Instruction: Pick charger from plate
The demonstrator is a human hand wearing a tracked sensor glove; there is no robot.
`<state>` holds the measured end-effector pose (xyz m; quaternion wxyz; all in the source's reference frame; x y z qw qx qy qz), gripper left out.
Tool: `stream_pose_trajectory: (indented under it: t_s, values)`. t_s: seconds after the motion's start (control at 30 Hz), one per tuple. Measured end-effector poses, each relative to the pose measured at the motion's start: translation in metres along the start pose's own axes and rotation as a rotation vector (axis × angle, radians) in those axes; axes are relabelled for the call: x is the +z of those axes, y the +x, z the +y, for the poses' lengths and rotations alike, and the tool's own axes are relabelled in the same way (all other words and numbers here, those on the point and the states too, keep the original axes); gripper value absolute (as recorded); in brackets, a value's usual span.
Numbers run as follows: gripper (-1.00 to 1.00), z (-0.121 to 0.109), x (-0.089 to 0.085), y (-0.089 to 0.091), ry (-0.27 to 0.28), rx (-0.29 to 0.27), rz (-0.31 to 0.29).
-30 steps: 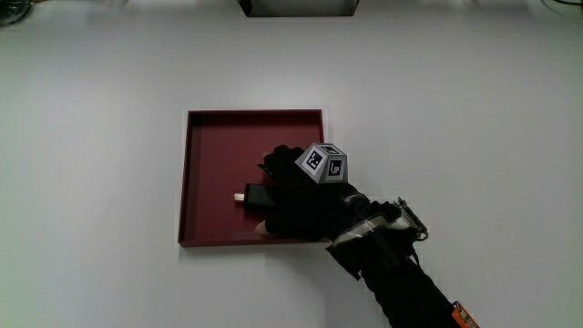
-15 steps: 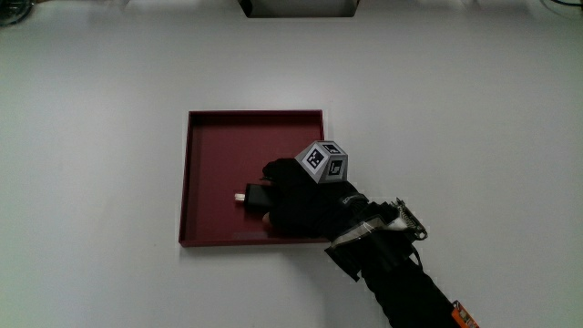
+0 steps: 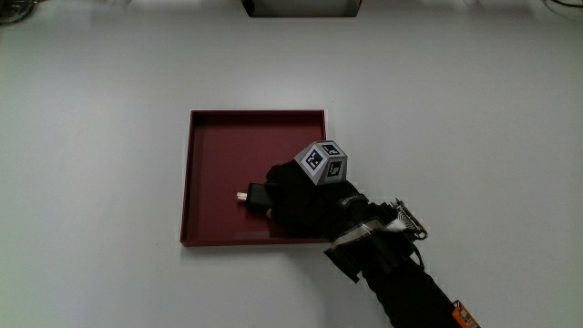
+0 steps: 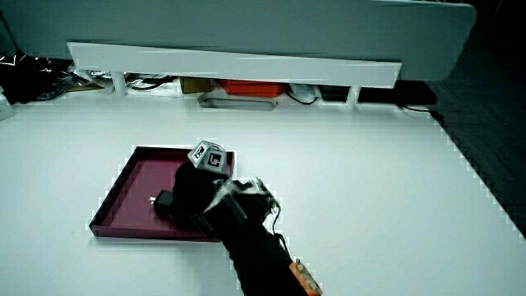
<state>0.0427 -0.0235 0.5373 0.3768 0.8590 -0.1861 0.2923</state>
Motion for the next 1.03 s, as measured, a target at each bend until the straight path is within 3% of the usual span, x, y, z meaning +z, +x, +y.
stream_pose_trajectory:
  t_s: [0.13,0.33,0.67,0.7,0.8,0.83,0.93,1.0,1.03]
  values:
    - [1.00,-0.004,0.005,-0.003,-0.010,0.021,0.024]
    - [1.00,-0.013,0.019,-0.003,0.036,0.042,-0.001]
    - [1.00,-0.049,0.066,-0.012,0.104,0.106,0.030]
    - [1.00,-0.047,0.065,-0.005,0.077,0.166,0.075]
    - [1.00,-0.059,0.077,-0.006,0.102,0.165,0.071]
    - [1.00,-0.060,0.079,-0.003,0.137,0.208,0.042]
    - [1.00,-0.071,0.090,-0.001,0.156,0.195,0.048]
    - [1.00,-0.075,0.095,0.006,0.175,0.229,0.081]
    - [1.00,-0.079,0.098,0.008,0.194,0.238,0.043]
